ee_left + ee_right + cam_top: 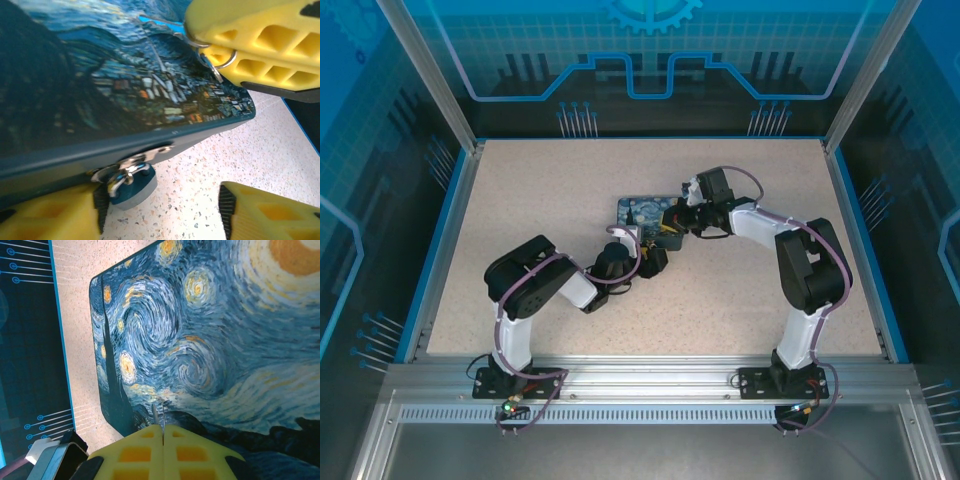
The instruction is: Unlock the padlock with the key
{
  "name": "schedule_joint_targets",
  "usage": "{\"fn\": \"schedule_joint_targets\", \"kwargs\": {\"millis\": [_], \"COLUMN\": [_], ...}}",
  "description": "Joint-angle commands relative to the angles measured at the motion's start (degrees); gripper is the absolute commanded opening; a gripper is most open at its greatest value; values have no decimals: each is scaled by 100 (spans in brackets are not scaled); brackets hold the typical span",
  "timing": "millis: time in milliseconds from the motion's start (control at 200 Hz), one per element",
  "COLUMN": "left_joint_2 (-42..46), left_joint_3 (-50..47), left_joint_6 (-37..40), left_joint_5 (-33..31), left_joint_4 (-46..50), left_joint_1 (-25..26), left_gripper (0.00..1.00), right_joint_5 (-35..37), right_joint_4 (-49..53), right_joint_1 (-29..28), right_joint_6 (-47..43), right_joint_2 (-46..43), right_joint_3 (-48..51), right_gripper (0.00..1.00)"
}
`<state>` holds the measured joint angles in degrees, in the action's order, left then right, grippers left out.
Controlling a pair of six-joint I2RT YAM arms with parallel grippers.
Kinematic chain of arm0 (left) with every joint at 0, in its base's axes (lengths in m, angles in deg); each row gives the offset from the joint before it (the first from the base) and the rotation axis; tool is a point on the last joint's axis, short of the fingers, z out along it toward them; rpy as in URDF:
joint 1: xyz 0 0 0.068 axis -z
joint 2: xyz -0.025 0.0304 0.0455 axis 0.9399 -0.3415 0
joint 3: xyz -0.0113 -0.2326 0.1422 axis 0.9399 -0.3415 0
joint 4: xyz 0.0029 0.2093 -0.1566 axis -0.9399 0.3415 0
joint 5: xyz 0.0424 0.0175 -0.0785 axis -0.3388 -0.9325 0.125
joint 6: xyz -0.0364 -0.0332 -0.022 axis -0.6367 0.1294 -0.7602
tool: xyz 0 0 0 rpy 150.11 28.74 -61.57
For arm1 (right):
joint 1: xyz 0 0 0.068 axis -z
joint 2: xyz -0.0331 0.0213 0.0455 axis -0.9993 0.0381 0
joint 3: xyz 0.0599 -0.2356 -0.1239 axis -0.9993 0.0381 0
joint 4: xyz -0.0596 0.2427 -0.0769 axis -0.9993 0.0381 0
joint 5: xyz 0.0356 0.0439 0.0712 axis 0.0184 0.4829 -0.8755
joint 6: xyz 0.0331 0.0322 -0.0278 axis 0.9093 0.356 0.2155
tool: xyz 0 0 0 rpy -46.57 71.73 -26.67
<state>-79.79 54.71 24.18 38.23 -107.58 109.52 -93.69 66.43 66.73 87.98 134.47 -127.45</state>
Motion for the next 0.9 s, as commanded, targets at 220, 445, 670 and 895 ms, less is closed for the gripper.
{"fn": "schedule_joint_targets", "kwargs": {"millis": [220, 445, 670, 895], "left_joint_2": [-20, -221, -372, -417], "left_joint_3": [-29, 101, 140, 290], "left_joint_6": [-124, -189, -204, -218], "left_joint_5": [71, 88, 31, 76], "left_joint_4": [-400, -389, -427, -443], "left_joint_1": [-11, 41, 94, 98], "left_gripper": [55, 56, 56, 46], "right_joint_5": [-5, -15, -34, -43], "right_joint_4": [85, 81, 57, 53], "right_joint_1": [-80, -77, -73, -69], "right_joint_6": [-15, -23, -20, -25], "right_joint_2": [111, 138, 180, 198], "right_joint_3": [-149, -158, -167, -158], "right_gripper": [0, 0, 0, 0]}}
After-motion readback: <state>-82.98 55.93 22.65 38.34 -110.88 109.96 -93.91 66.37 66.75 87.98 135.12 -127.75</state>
